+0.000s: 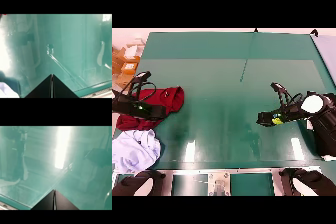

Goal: Fold the shirts.

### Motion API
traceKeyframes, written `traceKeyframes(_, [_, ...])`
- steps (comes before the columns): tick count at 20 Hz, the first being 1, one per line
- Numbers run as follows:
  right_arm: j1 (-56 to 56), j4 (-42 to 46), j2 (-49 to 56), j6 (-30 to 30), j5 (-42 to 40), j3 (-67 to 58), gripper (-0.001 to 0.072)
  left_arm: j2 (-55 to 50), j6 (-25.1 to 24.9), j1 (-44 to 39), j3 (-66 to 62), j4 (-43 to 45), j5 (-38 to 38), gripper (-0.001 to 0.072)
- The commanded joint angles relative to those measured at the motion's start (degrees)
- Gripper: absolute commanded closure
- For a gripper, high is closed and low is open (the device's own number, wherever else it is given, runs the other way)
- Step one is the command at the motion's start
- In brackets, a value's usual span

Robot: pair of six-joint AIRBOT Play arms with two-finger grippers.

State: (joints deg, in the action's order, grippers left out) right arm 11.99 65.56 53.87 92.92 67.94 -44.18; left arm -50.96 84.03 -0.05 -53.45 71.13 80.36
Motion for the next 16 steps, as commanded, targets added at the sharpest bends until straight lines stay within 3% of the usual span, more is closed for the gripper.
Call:
traceKeyframes(1, [0.02,-0.02,-0.04,0.00,0.02,0.02,0.0695,0.04,-0.02,0.00,0.00,0.00,-0.02,0.0682])
traceKeyframes(16, [0.02,-0.02,-0.04,0.00,-0.02,0.02,0.0695,0.04,0.00,0.00,0.00,-0.28,-1.99,0.0682])
